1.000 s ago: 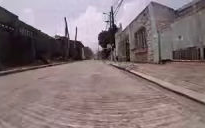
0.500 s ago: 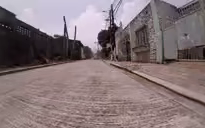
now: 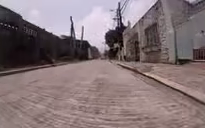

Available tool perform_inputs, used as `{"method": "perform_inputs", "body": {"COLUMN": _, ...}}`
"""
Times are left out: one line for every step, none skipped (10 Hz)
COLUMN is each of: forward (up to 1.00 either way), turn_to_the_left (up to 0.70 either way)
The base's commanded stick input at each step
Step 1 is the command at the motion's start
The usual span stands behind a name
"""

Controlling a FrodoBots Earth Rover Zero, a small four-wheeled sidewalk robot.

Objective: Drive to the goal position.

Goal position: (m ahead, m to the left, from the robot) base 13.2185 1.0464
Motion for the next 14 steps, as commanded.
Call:
{"method": "perform_inputs", "body": {"forward": 0.70, "turn_to_the_left": 0.00}}
{"method": "perform_inputs", "body": {"forward": 0.70, "turn_to_the_left": 0.00}}
{"method": "perform_inputs", "body": {"forward": 0.70, "turn_to_the_left": 0.00}}
{"method": "perform_inputs", "body": {"forward": 0.70, "turn_to_the_left": 0.00}}
{"method": "perform_inputs", "body": {"forward": 0.70, "turn_to_the_left": 0.00}}
{"method": "perform_inputs", "body": {"forward": 0.70, "turn_to_the_left": 0.00}}
{"method": "perform_inputs", "body": {"forward": 0.70, "turn_to_the_left": 0.00}}
{"method": "perform_inputs", "body": {"forward": 0.70, "turn_to_the_left": 0.00}}
{"method": "perform_inputs", "body": {"forward": 0.70, "turn_to_the_left": 0.00}}
{"method": "perform_inputs", "body": {"forward": 0.70, "turn_to_the_left": 0.00}}
{"method": "perform_inputs", "body": {"forward": 0.70, "turn_to_the_left": 0.00}}
{"method": "perform_inputs", "body": {"forward": 0.70, "turn_to_the_left": 0.00}}
{"method": "perform_inputs", "body": {"forward": 0.70, "turn_to_the_left": 0.00}}
{"method": "perform_inputs", "body": {"forward": 0.70, "turn_to_the_left": 0.00}}
